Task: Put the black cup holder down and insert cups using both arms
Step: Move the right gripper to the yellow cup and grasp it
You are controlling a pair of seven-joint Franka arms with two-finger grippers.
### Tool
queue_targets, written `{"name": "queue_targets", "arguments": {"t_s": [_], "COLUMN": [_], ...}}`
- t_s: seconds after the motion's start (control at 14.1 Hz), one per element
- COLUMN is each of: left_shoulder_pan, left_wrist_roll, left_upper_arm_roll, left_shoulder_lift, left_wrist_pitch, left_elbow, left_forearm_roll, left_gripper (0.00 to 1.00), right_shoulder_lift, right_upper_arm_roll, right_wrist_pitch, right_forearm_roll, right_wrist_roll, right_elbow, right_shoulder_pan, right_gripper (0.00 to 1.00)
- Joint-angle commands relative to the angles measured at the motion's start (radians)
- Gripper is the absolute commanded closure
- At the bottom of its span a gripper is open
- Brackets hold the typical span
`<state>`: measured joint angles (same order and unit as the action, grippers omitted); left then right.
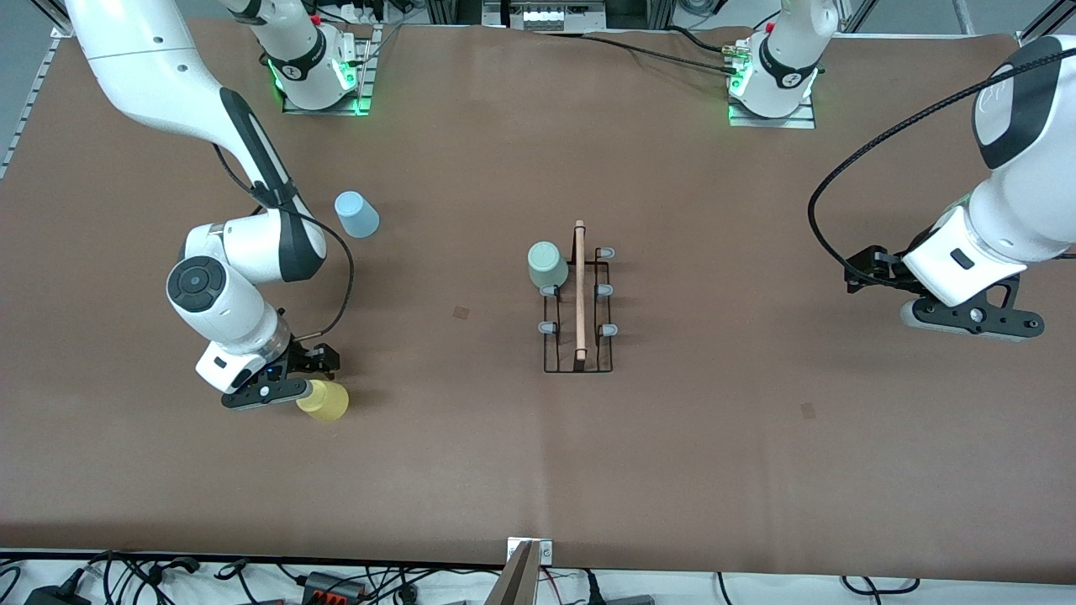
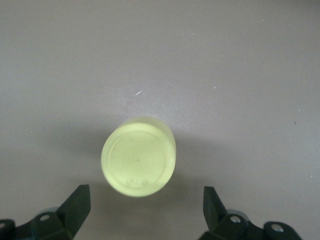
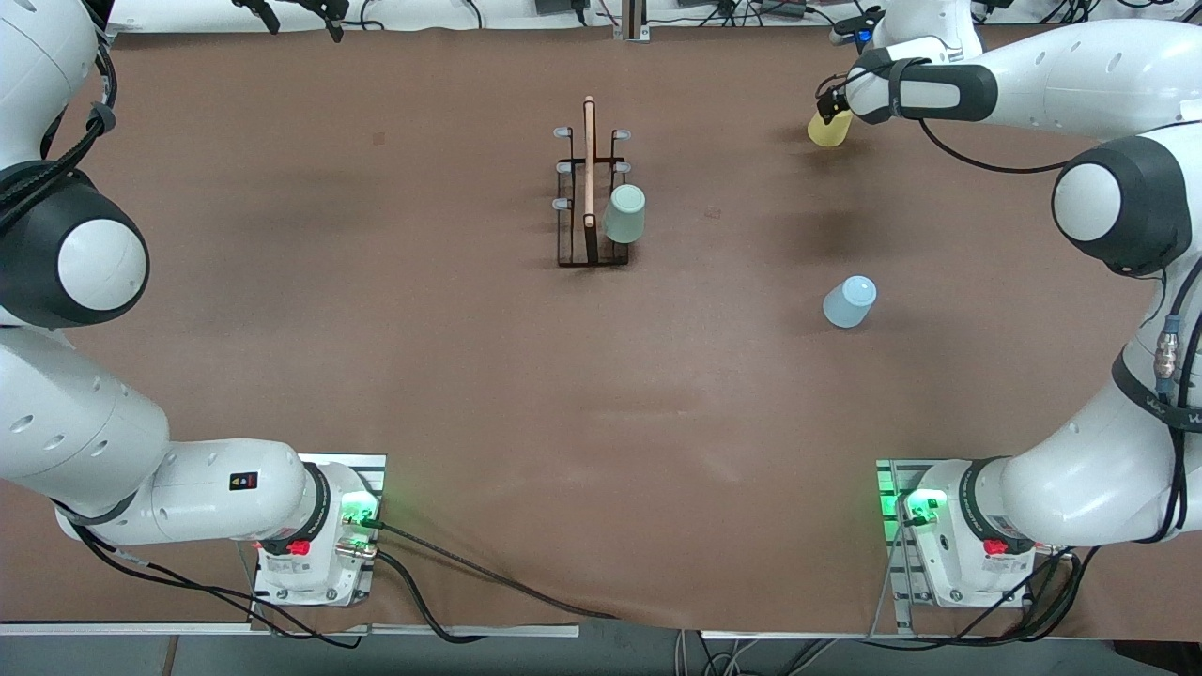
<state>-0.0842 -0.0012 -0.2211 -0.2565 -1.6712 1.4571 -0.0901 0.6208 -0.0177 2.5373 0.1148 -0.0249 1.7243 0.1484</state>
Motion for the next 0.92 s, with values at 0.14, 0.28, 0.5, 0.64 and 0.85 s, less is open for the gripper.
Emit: {"name": "queue_targets", "arguments": {"t_s": [0.14,0.28,0.5,0.64,0.85], "left_shoulder_pan": [-0.012,-0.012,-0.012,-0.012,-0.012], "left_wrist_roll": [0.009,0.009,0.009,0.009,0.009], "left_upper_arm_roll": [-0.006,-0.006,-0.006,-0.006,-0.006], "left_shoulder_lift": [0.017,0.017,0.017,0.017,0.017], "left_wrist_pitch": [-0.007,-0.007,-0.007,-0.007,-0.007], "left_elbow": [0.005,0.005,0.005,0.006,0.006], "left_forearm_roll": [0.016,0.016,0.016,0.016,0.016], "left_gripper": [0.0,0.0,0.0,0.0,0.0], "right_shoulder_lift": [0.042,0.048,0.051,0.057,0.06], "right_upper_arm_roll": [0.019,0.019,0.019,0.019,0.019], "right_wrist_pitch": [0.115,0.138,0.156,0.181,0.186], "right_forearm_roll": [0.003,0.0,-0.001,-0.001,-0.001], "right_wrist_roll": [0.008,0.003,0.0,0.011,0.013], "right_elbow": [0.006,0.005,0.0,0.0,-0.002], "right_shoulder_pan": [0.011,0.011,0.014,0.014,0.014], "right_gripper": [0.0,0.0,0.0,0.0,0.37]}}
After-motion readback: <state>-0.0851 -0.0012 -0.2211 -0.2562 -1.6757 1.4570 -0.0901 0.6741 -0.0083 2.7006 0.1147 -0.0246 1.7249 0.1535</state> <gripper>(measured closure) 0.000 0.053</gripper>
